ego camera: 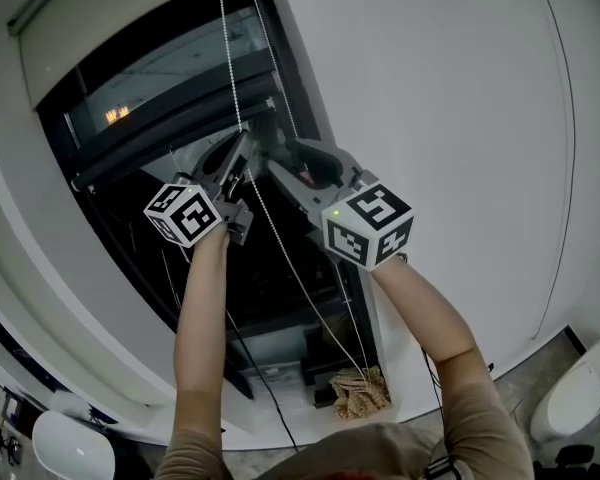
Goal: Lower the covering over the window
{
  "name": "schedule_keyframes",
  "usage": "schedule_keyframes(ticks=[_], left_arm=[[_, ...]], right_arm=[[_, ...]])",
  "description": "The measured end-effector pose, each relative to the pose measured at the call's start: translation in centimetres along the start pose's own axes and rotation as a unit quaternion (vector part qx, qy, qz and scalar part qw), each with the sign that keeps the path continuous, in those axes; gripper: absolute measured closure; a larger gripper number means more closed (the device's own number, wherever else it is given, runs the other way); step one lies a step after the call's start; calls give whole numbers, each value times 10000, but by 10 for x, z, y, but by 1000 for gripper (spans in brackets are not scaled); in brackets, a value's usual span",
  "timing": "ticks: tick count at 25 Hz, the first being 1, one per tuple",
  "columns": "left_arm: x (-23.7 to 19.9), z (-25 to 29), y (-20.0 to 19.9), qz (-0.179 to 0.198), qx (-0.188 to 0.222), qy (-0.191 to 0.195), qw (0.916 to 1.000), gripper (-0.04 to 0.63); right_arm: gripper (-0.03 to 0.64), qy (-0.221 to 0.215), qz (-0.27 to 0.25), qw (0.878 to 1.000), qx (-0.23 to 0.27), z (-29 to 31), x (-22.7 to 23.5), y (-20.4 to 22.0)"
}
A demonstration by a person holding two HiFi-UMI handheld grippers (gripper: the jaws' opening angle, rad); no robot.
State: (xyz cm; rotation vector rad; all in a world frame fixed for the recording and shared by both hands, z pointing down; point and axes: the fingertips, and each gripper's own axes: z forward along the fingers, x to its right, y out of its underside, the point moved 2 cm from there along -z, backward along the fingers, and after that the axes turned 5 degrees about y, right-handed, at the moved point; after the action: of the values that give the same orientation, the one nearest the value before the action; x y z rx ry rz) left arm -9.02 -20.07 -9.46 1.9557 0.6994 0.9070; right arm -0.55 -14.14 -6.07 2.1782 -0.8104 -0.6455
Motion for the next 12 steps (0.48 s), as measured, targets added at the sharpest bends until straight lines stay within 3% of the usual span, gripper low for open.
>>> schedule_keyframes(ticks=[7,10,12], left_arm=[[21,-4,37,-287,-153,308,9990,572],[25,-6,44,-386,-141,361,9985,572],[23,-6,48,-402,-207,369,9983,572]], right_arm=[[478,539,-180,9975,-412,90,34,-3],[508,369,129,9977,-558,102,41,4],[571,222,319,9978,-538,103,39,6]])
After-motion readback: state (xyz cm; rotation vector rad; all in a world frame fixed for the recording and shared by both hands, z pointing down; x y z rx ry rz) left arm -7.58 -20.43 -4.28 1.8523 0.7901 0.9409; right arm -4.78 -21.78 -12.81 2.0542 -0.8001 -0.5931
